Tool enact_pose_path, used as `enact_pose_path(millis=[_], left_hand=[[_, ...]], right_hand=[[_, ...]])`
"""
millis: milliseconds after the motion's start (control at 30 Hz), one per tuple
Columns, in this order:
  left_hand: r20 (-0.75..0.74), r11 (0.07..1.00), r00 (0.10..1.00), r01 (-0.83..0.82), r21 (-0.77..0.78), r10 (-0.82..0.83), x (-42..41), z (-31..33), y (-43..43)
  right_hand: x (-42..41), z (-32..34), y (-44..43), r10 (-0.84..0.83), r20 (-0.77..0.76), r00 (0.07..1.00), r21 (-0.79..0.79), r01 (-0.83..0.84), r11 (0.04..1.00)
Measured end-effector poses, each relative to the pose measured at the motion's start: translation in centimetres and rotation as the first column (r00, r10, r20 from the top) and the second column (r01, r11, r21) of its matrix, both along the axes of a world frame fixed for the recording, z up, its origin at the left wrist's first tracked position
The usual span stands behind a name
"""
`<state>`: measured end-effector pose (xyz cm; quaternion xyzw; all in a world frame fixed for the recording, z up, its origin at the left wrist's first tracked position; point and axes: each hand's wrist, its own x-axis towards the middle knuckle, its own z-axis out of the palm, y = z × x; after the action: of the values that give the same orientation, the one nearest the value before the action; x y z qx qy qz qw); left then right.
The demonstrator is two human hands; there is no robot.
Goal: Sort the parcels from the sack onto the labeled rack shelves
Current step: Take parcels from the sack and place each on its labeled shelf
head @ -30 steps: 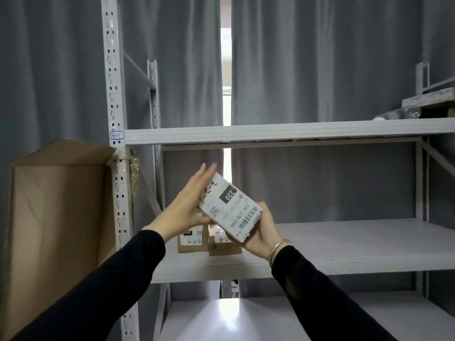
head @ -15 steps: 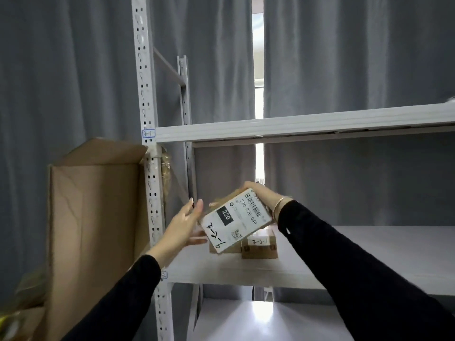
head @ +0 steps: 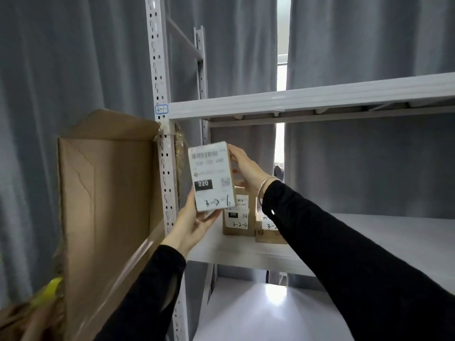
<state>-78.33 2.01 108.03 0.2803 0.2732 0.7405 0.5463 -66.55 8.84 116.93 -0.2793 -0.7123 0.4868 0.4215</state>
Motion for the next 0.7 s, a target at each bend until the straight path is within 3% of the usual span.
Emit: enact_pose_path(millis=[133,300,467,567,700], left_hand=[[0.158,0.995,0.987,-0.007,0.104,-0.009,-1.1,4.1,1.8],[0.073,0.99,0.997,-0.05,0.135,0.04,-2.0,9.8,3.8],[-0.004,0.97,0.998,-0.063,0.235,0.066,-1.8,13.7,4.2],[-0.019,0.974,0.996,-0.079,0.213,0.085,-0.9,13.1,3.7],[0.002,0.988,0.99,-0.142,0.054,0.142,0.4,7.6,2.6]], right_hand=[[-1.2,0.7,0.8,0.025,-0.075,0.997,0.154,-0.013,0.988],[-1.3,3.9,1.0,-0.003,-0.162,0.987,0.268,0.047,0.962],[-0.7,6.9,0.8,0.007,-0.31,0.951,0.261,0.078,0.962],[-0.3,5.9,0.8,-0.007,-0.307,0.952,0.248,0.087,0.965],[0.1,-0.3,1.0,-0.061,-0.274,0.96,0.146,0.104,0.984]])
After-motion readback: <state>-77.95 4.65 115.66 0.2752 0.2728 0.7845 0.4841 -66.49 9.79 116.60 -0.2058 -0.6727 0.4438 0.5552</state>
